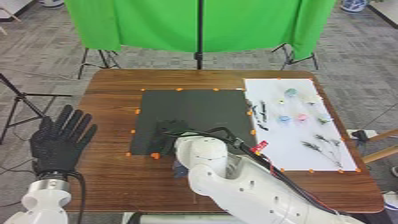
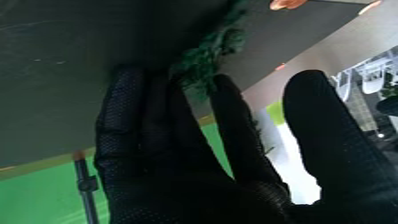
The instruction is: Arrange flowers
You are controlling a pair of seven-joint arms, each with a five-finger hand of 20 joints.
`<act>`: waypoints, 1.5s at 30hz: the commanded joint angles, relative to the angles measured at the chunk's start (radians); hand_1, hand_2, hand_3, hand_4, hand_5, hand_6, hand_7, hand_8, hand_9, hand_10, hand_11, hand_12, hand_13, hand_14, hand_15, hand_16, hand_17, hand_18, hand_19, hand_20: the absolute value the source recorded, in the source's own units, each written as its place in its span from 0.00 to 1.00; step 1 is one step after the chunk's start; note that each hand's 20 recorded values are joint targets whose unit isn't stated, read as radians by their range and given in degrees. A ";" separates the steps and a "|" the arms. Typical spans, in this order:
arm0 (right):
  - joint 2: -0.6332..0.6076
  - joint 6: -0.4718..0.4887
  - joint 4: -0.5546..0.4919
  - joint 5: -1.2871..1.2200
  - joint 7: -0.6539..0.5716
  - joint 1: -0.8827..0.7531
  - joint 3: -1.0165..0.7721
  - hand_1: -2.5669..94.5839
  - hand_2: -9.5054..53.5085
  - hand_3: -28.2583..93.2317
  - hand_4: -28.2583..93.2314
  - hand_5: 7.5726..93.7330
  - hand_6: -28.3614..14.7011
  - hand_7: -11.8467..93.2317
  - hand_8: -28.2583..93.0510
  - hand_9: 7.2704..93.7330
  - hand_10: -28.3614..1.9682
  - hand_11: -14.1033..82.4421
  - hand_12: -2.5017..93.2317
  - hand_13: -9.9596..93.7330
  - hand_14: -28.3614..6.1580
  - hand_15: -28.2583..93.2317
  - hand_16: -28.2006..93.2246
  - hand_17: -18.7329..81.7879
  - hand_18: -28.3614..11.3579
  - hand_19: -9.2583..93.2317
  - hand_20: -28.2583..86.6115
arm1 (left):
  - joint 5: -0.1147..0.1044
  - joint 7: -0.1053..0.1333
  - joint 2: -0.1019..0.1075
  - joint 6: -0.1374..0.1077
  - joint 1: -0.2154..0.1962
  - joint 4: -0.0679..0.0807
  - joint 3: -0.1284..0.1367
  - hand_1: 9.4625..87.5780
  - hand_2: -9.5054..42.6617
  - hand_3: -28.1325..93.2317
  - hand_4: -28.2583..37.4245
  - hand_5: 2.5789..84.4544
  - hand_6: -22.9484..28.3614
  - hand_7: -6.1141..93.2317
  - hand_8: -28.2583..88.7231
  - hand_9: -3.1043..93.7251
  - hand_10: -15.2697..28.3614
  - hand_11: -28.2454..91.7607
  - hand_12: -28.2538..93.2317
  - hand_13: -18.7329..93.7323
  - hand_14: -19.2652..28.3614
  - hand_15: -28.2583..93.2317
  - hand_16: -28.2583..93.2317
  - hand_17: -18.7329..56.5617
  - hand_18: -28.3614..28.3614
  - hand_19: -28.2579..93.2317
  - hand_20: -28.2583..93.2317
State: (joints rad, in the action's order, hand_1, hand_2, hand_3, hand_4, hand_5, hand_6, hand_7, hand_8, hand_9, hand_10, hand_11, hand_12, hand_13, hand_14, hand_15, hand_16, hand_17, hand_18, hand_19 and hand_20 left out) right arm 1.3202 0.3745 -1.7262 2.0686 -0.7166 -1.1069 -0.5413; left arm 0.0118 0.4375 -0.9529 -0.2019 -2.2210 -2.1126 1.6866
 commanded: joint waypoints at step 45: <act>-0.039 0.113 -0.140 0.028 -0.027 -0.138 -0.015 0.22 0.30 0.80 0.09 0.63 0.52 0.24 0.16 0.24 0.03 0.22 0.13 0.19 0.06 0.57 0.25 0.26 0.03 0.70 0.39 | -0.017 -0.056 -0.032 0.012 -0.019 0.026 0.003 0.23 0.42 0.84 0.00 0.46 0.56 0.21 0.15 0.39 0.66 0.40 0.31 0.40 0.67 0.45 0.19 0.20 0.69 0.40 0.32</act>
State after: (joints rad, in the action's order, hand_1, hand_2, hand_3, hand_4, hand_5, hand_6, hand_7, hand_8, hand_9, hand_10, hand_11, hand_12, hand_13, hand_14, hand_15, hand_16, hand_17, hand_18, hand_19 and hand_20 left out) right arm 1.2461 0.4598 -1.8959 2.0782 -0.7419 -1.2069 -0.5736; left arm -0.0044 0.4029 -0.9791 -0.1935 -2.2394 -2.1014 1.7055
